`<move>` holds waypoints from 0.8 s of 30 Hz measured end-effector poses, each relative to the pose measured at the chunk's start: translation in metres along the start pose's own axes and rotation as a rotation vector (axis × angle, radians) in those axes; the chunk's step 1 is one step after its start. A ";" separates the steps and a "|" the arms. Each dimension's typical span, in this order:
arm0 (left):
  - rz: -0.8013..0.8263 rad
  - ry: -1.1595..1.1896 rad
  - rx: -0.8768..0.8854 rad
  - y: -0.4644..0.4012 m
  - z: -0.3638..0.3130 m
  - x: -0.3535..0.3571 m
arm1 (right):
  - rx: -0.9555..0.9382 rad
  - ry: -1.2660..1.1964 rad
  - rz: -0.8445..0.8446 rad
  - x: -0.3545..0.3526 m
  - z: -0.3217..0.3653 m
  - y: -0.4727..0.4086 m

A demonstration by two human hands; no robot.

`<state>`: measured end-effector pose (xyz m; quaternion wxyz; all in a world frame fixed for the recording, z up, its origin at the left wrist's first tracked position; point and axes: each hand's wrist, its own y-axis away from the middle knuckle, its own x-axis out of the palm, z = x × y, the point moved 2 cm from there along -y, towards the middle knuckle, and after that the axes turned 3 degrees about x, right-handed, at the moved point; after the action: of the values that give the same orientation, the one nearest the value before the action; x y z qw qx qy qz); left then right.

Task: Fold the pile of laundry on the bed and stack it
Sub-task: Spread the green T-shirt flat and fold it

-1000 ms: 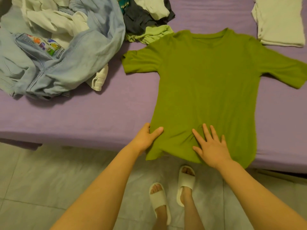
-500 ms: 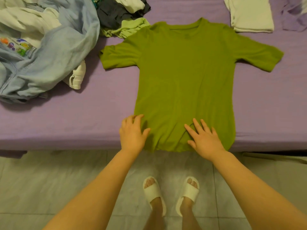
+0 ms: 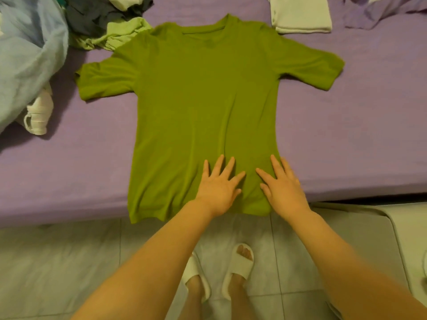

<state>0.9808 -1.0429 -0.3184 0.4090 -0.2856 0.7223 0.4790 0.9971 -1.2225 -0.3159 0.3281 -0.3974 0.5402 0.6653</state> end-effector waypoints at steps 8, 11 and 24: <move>0.008 0.014 -0.044 -0.027 -0.018 -0.008 | 0.170 -0.602 -0.131 0.003 -0.013 -0.017; -0.019 0.038 -0.049 -0.028 -0.022 -0.010 | 0.175 -0.586 -0.196 0.006 -0.033 -0.005; 0.069 0.071 -0.014 -0.039 -0.044 -0.001 | 0.128 -0.481 -0.203 0.018 -0.034 0.016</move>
<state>0.9991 -1.0988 -0.3264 0.3643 -0.2799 0.7426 0.4873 0.9810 -1.2588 -0.3281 0.5364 -0.2585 0.4452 0.6688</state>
